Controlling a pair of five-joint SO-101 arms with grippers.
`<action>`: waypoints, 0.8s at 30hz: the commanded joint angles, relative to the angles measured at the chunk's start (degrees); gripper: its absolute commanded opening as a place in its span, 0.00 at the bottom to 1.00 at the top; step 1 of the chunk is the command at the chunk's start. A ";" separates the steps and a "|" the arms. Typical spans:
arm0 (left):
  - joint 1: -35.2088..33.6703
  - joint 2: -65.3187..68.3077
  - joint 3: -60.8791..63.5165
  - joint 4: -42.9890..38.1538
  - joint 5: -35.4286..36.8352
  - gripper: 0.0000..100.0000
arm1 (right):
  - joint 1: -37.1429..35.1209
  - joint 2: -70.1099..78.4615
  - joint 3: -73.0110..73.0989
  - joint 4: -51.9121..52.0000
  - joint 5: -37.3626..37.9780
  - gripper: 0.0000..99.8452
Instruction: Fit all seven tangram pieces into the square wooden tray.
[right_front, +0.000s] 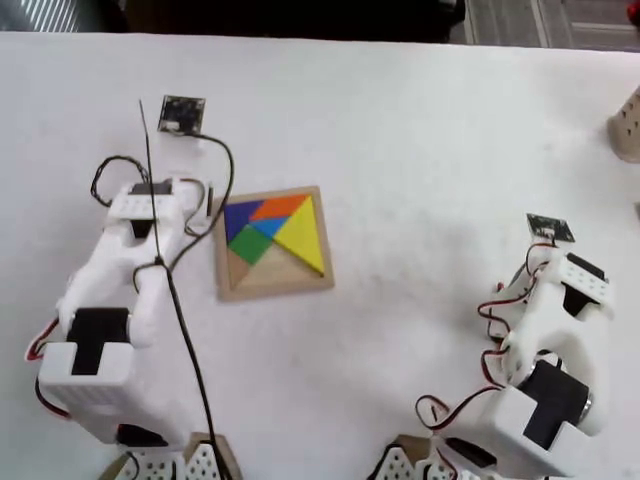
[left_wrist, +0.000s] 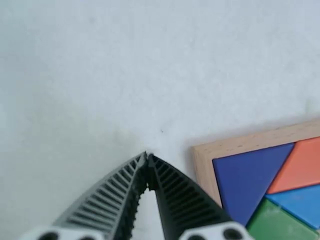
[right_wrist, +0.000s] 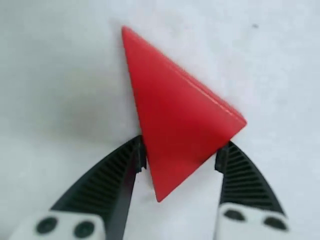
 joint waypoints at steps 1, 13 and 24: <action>0.75 -0.22 -2.64 -0.79 -0.53 0.02 | 0.57 0.66 -0.79 -0.22 -0.53 0.17; 0.75 -0.22 -2.64 -0.70 -0.53 0.02 | 1.45 -2.15 -1.14 -0.40 0.00 0.16; 0.75 -0.22 -2.64 -0.70 -0.53 0.02 | 1.36 -15.87 -0.70 3.38 -0.35 0.36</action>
